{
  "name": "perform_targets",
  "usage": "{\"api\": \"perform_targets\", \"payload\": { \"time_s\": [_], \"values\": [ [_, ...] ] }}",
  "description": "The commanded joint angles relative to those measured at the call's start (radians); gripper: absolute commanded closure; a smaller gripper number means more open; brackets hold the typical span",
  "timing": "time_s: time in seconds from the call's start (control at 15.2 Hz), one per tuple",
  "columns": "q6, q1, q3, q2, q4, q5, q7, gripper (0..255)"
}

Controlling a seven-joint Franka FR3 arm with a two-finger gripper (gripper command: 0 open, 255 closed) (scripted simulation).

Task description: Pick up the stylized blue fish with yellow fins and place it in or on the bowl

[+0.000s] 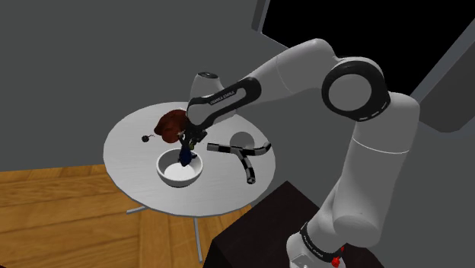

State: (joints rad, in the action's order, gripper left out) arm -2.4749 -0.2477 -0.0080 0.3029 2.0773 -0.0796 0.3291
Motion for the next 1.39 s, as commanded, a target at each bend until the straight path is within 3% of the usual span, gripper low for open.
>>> {"api": "perform_targets", "payload": {
  "time_s": [0.0,0.99,1.32],
  "values": [
    [0.000,-0.017,0.005,0.023,-0.025,0.006,0.028,255],
    [-0.158,-0.013,0.012,0.174,-0.018,-0.008,0.013,255],
    [-0.158,-0.013,0.012,0.174,-0.018,-0.008,0.013,255]
  ]
}}
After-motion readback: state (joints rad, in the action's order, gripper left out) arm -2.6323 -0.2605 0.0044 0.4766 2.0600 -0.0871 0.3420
